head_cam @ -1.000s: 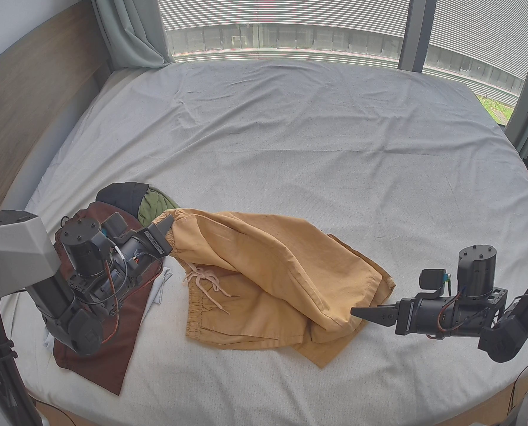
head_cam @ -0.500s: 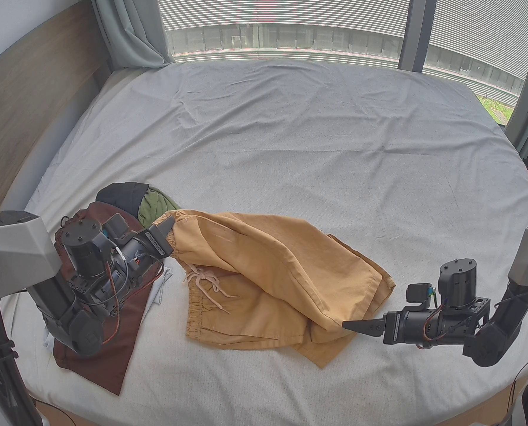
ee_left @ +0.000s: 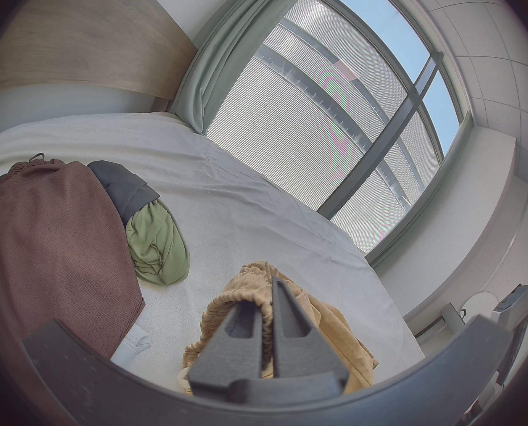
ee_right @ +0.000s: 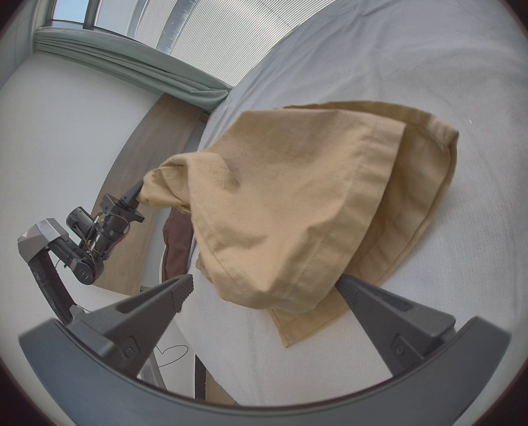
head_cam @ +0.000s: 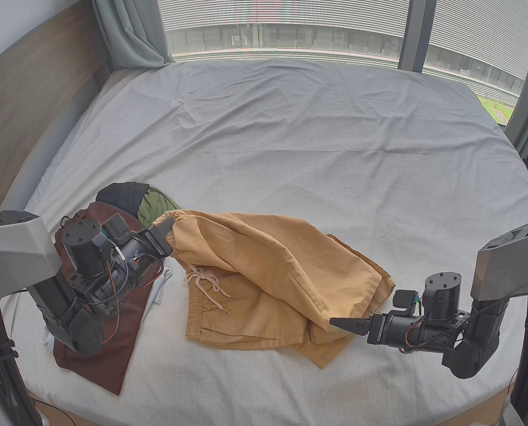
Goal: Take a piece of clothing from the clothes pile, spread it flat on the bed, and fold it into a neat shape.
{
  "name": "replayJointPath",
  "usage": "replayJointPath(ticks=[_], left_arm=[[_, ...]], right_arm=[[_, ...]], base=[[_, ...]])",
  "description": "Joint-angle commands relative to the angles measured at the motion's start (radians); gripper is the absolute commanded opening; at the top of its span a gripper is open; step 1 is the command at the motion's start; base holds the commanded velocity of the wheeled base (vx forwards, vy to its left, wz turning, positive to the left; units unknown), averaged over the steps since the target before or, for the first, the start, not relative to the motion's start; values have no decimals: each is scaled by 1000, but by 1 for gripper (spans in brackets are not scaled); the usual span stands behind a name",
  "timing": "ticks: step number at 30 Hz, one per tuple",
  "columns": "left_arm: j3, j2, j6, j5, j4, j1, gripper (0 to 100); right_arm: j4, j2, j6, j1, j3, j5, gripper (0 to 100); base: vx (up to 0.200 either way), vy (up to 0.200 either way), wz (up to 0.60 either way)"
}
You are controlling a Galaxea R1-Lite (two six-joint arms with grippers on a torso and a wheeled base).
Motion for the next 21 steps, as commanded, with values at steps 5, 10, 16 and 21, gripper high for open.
replayJointPath(ticks=[5,10,16,21], left_arm=[[0,-4,-1,0,-1,0,0],[-2,-4,-1,-1,-1,0,0],[-2,-2,-1,0,-1,0,0],[-3,1,-1,0,-1,2,0]], right_arm=[[-3,40,0,3,4,-2,100],[-81,106,4,17,-16,-9,100],[-83,100,23,56,-11,-2,100],[-85,60,20,66,12,20,100]], base=[[0,0,0],[0,0,0],[0,0,0],[0,0,0]])
